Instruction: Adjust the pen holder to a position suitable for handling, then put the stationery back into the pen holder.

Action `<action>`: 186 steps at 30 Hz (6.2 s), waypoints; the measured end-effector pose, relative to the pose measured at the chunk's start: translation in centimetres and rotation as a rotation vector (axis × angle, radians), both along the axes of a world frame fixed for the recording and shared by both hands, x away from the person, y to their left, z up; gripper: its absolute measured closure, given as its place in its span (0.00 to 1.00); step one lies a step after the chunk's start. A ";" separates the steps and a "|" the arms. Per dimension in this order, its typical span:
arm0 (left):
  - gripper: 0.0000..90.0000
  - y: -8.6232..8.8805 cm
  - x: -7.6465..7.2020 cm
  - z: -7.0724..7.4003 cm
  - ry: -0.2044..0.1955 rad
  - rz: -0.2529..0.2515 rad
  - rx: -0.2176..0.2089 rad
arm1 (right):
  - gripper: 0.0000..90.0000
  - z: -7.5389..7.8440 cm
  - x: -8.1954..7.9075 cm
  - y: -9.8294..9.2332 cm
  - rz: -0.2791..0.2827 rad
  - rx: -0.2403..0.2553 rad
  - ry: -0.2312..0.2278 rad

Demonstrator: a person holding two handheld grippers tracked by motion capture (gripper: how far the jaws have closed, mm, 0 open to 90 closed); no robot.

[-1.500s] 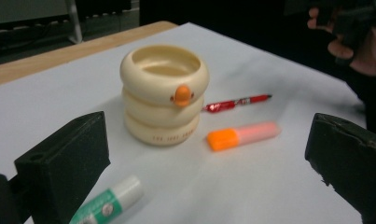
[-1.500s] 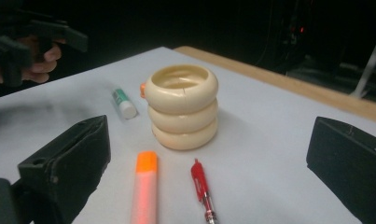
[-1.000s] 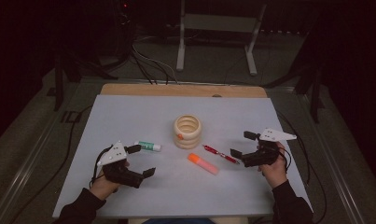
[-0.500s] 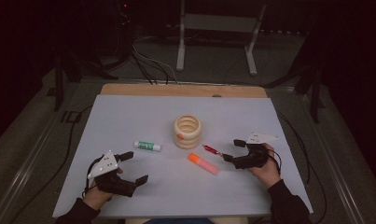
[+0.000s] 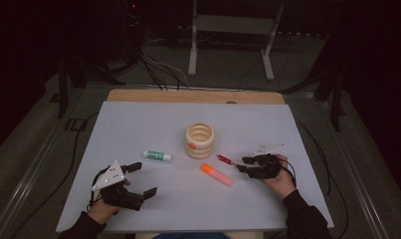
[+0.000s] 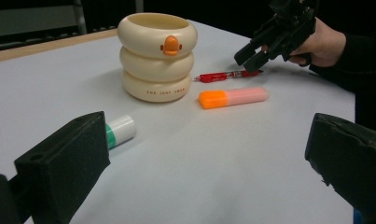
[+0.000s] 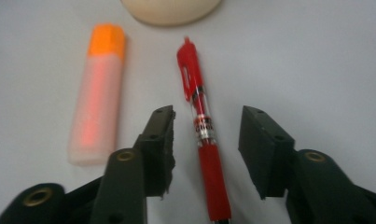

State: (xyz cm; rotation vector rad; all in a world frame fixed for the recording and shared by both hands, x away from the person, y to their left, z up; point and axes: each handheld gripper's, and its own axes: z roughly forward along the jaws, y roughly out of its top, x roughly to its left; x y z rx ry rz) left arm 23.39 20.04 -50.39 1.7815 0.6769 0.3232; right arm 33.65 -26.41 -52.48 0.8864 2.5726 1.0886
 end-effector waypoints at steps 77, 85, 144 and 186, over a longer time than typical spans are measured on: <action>0.00 -0.3 -0.8 2.5 -0.090 -0.023 -0.001 | 0.89 7.3 -3.2 0.9 0.019 0.182 0.039; 0.00 -1.4 -1.1 3.6 -0.147 -0.033 0.046 | 0.89 7.4 -3.5 3.2 0.086 0.168 0.060; 0.56 -15.3 -3.2 -0.2 -0.892 -0.101 1.087 | 0.89 5.0 -3.2 10.1 0.220 0.144 0.244; 0.89 -15.5 -1.3 0.4 -0.817 -0.024 1.081 | 0.31 8.3 -3.2 5.8 0.048 0.352 0.046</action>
